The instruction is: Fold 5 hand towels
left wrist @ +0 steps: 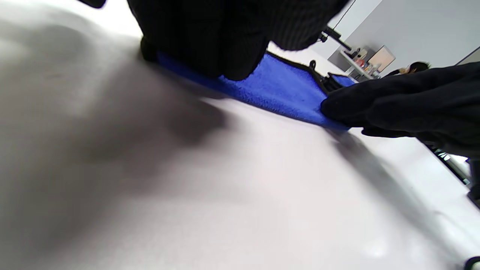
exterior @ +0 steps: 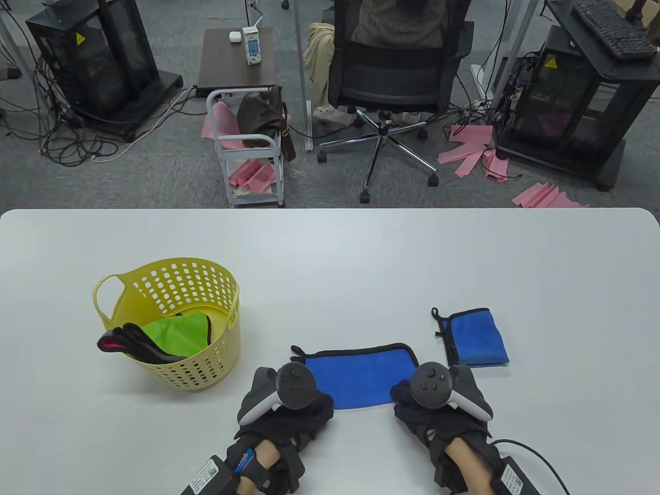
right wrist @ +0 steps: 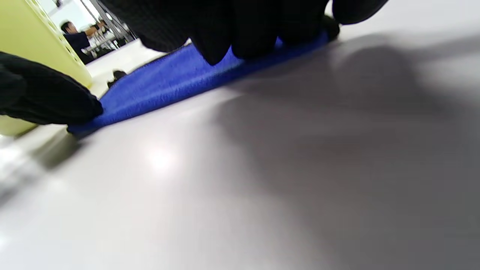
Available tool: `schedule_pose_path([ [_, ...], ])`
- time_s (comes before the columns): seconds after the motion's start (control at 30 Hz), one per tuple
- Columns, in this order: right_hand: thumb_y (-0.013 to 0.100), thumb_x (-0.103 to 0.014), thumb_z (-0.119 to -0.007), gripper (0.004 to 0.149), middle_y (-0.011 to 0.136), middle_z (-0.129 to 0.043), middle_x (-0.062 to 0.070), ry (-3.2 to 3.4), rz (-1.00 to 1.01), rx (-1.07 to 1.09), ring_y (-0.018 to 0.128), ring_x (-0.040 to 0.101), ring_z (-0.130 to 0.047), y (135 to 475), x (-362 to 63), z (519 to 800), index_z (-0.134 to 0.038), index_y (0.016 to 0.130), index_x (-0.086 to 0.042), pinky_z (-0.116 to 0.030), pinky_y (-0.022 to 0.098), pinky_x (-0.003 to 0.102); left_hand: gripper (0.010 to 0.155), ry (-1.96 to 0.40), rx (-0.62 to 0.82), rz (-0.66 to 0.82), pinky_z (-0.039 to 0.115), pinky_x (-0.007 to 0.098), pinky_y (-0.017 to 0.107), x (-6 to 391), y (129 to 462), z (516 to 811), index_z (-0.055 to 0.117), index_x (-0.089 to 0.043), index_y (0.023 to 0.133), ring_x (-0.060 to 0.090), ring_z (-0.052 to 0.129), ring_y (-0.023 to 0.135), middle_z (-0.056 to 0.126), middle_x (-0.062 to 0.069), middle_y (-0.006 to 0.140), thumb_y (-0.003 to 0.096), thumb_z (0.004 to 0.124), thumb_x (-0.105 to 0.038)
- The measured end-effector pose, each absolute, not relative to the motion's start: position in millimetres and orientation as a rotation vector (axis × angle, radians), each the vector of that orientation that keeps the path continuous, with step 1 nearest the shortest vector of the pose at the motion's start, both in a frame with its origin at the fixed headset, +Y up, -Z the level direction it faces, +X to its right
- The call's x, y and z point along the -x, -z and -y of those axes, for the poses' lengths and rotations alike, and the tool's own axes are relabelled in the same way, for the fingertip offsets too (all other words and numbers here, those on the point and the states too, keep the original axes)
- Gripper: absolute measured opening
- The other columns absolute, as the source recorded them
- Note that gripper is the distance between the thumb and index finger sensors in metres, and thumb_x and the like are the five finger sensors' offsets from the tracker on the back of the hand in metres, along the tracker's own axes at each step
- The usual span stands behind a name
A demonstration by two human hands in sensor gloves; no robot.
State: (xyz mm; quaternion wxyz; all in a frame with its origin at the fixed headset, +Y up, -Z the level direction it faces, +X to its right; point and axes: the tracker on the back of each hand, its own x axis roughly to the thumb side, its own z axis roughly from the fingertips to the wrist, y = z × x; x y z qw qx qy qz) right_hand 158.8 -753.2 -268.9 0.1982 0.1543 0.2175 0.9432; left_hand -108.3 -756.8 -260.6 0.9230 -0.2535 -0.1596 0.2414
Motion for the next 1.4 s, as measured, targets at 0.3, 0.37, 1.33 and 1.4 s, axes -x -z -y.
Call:
schedule_pose_path([
  [0.3,0.059,-0.037,-0.074,0.057,0.102,-0.073,0.023,-2.795,-0.492,-0.155,0.084,0.047,-0.072,314,-155,725,-0.062,0.103,-0.004,-0.06,0.063,0.064,0.069,-0.421,0.235,0.365,0.037,0.076,0.075,114,254,734,0.057,-0.029,0.115,0.043,0.054,0.114,0.055,0.01,0.123,0.0529,0.063,-0.058],
  [0.37,0.058,-0.037,-0.074,0.059,0.102,-0.072,0.024,-2.854,-0.549,-0.082,0.082,0.047,-0.07,326,-153,726,-0.062,0.103,-0.002,-0.058,0.063,0.065,0.073,-0.358,0.168,0.363,0.035,0.077,0.075,116,253,730,0.053,-0.031,0.117,0.044,0.049,0.116,0.049,0.01,0.126,0.0517,0.062,-0.062],
  [1.33,0.061,-0.026,-0.069,0.039,0.093,-0.079,0.021,-2.743,-0.685,0.121,0.075,0.043,-0.085,343,-140,714,-0.06,0.092,-0.005,-0.069,0.057,0.066,0.086,-0.276,0.175,0.294,0.023,0.081,0.073,130,260,732,0.029,-0.035,0.121,0.048,0.02,0.118,0.02,0.011,0.129,0.049,0.059,-0.071],
  [1.4,0.059,-0.026,-0.075,0.042,0.089,-0.081,0.016,-2.728,-0.608,0.107,0.07,0.039,-0.086,342,-142,701,-0.059,0.092,-0.006,-0.069,0.058,0.064,0.086,-0.286,0.175,0.292,0.023,0.081,0.073,132,261,732,0.03,-0.035,0.121,0.047,0.02,0.118,0.02,0.012,0.129,0.0492,0.059,-0.071],
])
